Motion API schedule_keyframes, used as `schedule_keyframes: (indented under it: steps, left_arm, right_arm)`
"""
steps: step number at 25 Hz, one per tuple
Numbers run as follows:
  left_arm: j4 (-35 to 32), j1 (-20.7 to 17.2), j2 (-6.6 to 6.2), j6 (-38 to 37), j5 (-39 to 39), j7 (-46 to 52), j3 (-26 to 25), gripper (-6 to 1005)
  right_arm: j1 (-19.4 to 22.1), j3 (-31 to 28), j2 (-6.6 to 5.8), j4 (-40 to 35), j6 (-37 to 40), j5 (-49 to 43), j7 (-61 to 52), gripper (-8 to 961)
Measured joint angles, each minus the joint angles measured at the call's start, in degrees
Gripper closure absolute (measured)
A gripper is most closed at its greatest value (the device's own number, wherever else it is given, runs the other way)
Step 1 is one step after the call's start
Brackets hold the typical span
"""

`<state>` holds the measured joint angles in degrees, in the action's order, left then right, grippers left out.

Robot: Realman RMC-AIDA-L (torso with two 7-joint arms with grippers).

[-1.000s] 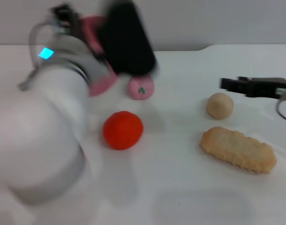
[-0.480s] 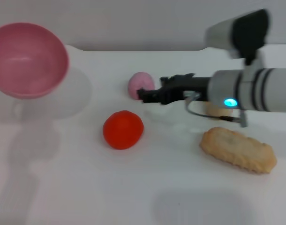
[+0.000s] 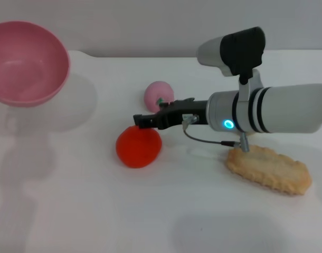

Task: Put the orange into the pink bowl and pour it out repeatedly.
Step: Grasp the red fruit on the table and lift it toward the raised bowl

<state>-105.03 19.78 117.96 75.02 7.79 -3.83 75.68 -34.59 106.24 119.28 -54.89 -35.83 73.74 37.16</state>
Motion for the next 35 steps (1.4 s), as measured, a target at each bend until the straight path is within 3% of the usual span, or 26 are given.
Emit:
schedule_keyframes:
  steps: [7, 16, 20, 31, 35]
  left_arm:
    - [0.1, 0.8, -0.02, -0.3, 0.7, 0.0, 0.2, 957]
    - [0.2, 1.2, -0.01, -0.4, 0.7, 0.0, 1.6, 957]
    - [0.0, 1.1, -0.02, -0.4, 0.7, 0.2, 1.6, 957]
    - [-0.5, 0.8, -0.01, -0.7, 1.0, -0.1, 1.6, 957]
    - [-0.5, 0.7, -0.01, -0.8, 1.4, -0.5, 1.7, 957]
  right_arm:
    - [-2.2, 2.3, 0.13, 3.8, 0.0, 6.0, 0.2, 130]
    - [-8.0, 5.0, 0.32, 13.7, -0.3, 13.9, 2.8, 131]
    - [-9.1, 5.6, 0.34, 15.7, -0.4, 14.6, 2.0, 184]
    - [-6.2, 5.4, 0.16, 14.0, 1.7, 14.3, 4.5, 362]
    - [-2.7, 5.0, -0.39, 7.6, 1.6, 13.4, 4.5, 457]
